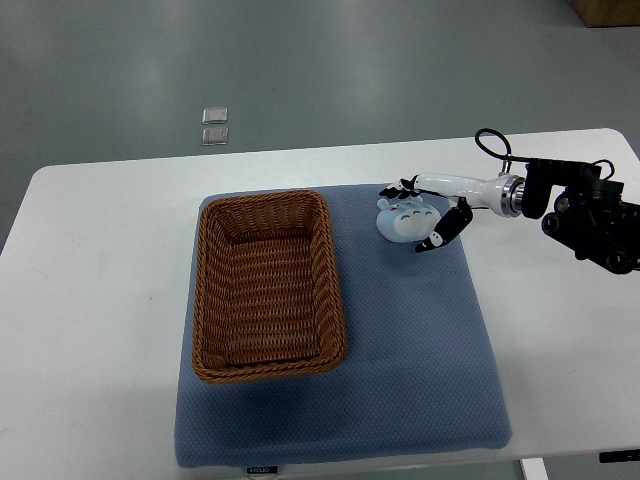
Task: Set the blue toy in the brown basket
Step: 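Close the right hand's fingers around the pale blue plush toy, then lift the toy with the right hand and carry it over the basket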
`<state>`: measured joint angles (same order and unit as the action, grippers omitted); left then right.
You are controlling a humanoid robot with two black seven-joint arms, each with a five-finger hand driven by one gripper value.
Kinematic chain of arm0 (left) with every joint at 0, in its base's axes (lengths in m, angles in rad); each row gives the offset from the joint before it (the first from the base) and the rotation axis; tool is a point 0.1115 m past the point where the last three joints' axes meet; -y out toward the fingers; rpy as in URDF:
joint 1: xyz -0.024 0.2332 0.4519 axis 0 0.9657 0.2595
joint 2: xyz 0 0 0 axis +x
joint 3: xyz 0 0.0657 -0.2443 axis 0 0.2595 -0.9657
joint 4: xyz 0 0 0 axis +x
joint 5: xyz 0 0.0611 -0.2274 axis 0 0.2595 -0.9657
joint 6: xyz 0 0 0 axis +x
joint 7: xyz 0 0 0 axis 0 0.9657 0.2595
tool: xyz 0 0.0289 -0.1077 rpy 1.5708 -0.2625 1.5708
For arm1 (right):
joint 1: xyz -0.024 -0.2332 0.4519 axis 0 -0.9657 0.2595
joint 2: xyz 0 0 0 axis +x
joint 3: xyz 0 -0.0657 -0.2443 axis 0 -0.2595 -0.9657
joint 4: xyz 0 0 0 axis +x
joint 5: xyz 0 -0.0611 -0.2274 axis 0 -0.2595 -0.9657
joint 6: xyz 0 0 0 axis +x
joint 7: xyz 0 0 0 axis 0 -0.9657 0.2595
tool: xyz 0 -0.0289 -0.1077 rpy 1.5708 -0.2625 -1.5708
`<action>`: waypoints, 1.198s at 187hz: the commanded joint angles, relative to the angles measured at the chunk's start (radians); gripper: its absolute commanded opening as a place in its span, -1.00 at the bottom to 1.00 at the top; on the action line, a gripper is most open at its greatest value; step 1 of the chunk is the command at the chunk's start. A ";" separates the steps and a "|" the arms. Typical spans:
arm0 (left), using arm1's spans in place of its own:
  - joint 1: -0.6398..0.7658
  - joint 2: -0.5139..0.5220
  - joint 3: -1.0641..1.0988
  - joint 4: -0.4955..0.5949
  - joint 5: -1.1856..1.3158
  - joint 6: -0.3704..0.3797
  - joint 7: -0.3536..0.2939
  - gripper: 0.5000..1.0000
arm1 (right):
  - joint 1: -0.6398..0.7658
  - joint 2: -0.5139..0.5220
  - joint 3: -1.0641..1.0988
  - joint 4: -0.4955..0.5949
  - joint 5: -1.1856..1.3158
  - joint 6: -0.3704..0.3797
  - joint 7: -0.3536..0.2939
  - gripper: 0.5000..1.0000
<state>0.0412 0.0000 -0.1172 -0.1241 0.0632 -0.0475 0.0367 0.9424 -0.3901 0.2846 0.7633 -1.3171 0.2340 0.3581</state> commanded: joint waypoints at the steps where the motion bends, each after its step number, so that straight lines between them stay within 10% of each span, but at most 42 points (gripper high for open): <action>1: 0.000 0.000 0.001 0.000 0.000 0.000 0.000 1.00 | -0.008 0.007 -0.004 -0.009 -0.001 -0.045 -0.002 0.64; 56: 0.000 0.000 0.001 0.000 0.000 0.000 0.000 1.00 | -0.020 0.037 -0.010 -0.042 -0.001 -0.128 -0.004 0.56; 89: 0.000 0.000 0.001 0.000 0.000 0.000 0.000 1.00 | -0.016 0.073 -0.047 -0.091 -0.001 -0.128 -0.005 -0.03; 116: 0.000 0.000 0.001 0.000 0.001 0.000 0.000 1.00 | -0.016 0.086 -0.053 -0.104 0.001 -0.122 -0.005 -1.00; 224: -0.001 0.000 0.001 0.000 0.000 0.000 0.000 1.00 | 0.085 0.085 -0.031 -0.032 0.024 -0.122 0.145 -1.00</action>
<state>0.0414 0.0000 -0.1165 -0.1243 0.0631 -0.0475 0.0370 1.0002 -0.3097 0.2508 0.7070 -1.2949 0.1150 0.4678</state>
